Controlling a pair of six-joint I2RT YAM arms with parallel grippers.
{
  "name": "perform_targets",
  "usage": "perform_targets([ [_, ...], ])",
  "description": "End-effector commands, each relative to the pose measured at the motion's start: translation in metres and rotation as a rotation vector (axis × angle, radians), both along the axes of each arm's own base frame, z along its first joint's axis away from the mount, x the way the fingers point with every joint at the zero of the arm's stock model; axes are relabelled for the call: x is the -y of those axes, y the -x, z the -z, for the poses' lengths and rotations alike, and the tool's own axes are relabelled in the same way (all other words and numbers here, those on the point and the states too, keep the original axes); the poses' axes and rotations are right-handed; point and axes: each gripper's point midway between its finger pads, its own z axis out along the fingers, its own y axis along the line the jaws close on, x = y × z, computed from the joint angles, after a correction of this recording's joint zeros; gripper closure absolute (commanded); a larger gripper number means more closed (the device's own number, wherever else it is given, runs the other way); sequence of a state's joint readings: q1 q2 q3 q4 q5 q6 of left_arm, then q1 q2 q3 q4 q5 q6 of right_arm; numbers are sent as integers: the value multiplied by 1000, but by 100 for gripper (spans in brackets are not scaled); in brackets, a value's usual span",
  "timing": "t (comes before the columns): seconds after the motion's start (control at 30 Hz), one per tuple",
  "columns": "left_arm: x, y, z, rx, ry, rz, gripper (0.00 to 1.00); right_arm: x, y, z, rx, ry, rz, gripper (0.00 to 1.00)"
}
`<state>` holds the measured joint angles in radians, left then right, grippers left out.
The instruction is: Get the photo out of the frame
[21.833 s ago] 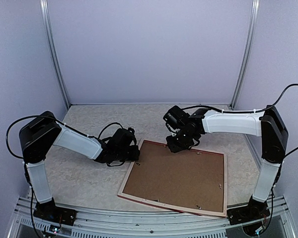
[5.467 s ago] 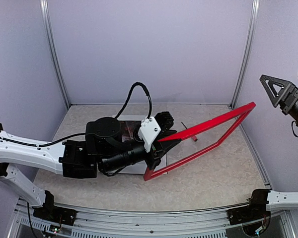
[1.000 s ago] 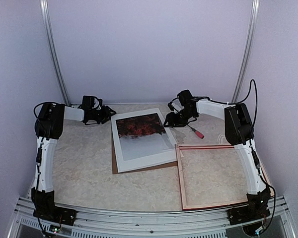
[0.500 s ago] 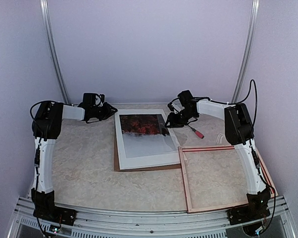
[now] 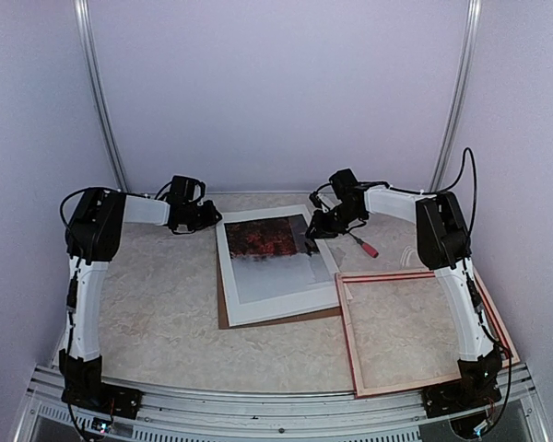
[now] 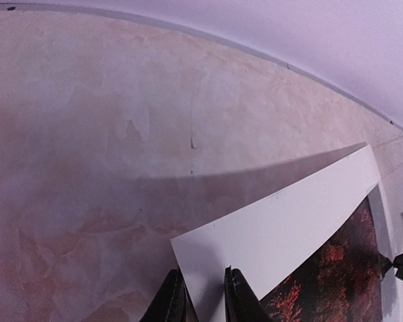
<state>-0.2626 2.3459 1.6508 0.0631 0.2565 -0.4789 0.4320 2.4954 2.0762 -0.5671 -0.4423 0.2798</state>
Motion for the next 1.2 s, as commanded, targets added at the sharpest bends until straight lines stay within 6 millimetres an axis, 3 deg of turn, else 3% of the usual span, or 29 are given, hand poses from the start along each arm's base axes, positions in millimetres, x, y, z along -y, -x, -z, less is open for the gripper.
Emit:
perform_targets([
  [0.0,33,18,-24,41,-146,64,82,-6,41,52,-163,57,-39,80],
  [0.27,39,24,-20,58,-245,28,100,-9,43,49,-161,57,-45,84],
  [0.5,52,32,-39,135,-362,2,100,-12,47,50,-166,62,-51,89],
  [0.73,52,50,-62,171,-318,7,100,-20,51,42,-155,57,-70,90],
  [0.93,24,62,-90,192,-329,-66,100,-25,40,0,-74,30,-80,86],
  [1.17,-19,91,-153,251,-339,-172,100,-41,38,-68,33,-58,-113,79],
])
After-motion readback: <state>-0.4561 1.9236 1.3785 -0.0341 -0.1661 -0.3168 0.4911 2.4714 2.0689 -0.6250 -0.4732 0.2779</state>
